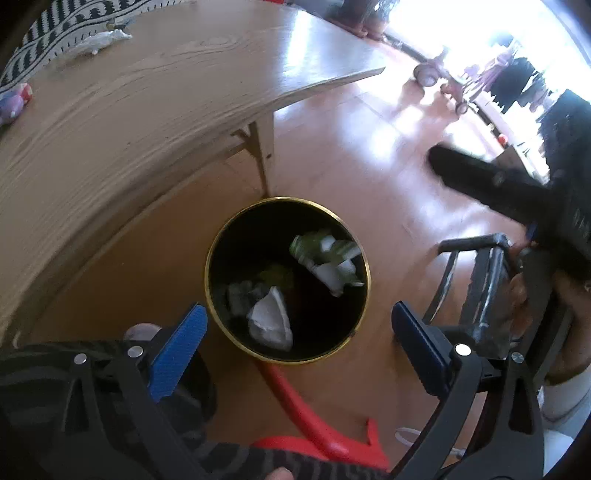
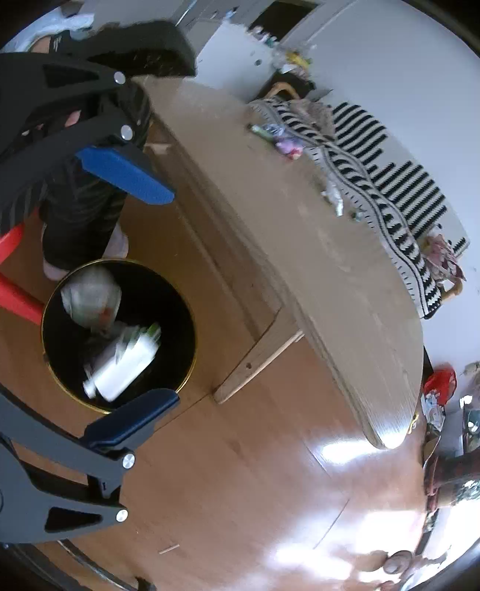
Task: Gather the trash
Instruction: 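Grasp the green-white cigarette box with the left tool while the right tool grasps the white tissue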
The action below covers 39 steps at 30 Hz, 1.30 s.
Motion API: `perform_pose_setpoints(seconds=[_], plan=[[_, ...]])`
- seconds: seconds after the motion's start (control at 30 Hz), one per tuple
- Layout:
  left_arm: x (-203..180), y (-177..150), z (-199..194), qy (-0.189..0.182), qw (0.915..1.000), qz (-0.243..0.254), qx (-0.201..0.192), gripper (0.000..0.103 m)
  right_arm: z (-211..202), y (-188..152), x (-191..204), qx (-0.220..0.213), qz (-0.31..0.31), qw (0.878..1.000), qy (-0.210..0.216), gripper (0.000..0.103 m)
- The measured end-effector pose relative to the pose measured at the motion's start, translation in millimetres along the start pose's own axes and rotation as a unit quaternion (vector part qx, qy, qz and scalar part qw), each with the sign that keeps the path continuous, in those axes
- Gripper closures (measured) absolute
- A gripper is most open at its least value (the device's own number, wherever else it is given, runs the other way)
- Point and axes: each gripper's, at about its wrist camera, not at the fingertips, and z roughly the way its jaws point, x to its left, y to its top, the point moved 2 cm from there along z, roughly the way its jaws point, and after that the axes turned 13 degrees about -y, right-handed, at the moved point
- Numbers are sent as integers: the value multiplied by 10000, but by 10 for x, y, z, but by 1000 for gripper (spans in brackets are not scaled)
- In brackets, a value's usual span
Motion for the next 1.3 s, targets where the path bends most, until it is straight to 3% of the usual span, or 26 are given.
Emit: perform_pose_setpoints(seconds=[0.17, 0.3, 0.4, 0.57, 0.8, 0.93, 1.07, 1.13, 1.2, 1.3], plan=[[116, 95, -553, 877, 9908, 282, -994, 6, -126, 135, 27, -511, 7, 9986, -152, 6], [538, 146, -1180, 1298, 9760, -150, -1741, 6, -52, 229, 246, -623, -342, 9972, -239, 6], [995, 138, -1519, 1558, 9649, -628, -2018, 6, 125, 339, 550, -575, -603, 9965, -78, 6], [1948, 93, -1936, 2044, 9448, -1500, -2073, 6, 352, 558, 1131, -700, -1215, 9901, -30, 6], [2782, 199, -1986, 2311, 9342, -2026, -1810, 6, 921, 760, 1950, -706, -2495, 9638, -623, 6], [3012, 229, -1944, 2217, 9351, -2123, -1770, 6, 1301, 846, 2207, -488, -2829, 9552, -715, 6], [3174, 365, -1800, 2215, 9412, -1994, -1590, 6, 1641, 971, 2405, -346, -3174, 9435, -884, 6], [3275, 455, -1711, 2019, 9473, -1996, -1481, 6, 1789, 1045, 2493, -292, -3284, 9395, -927, 6], [3308, 531, -1670, 2172, 9471, -1838, -1486, 6, 1924, 1097, 2553, -228, -3391, 9354, -975, 6], [3393, 663, -1632, 2332, 9462, -1683, -1484, 6, 2077, 1215, 2630, -123, -3306, 9413, -665, 6]])
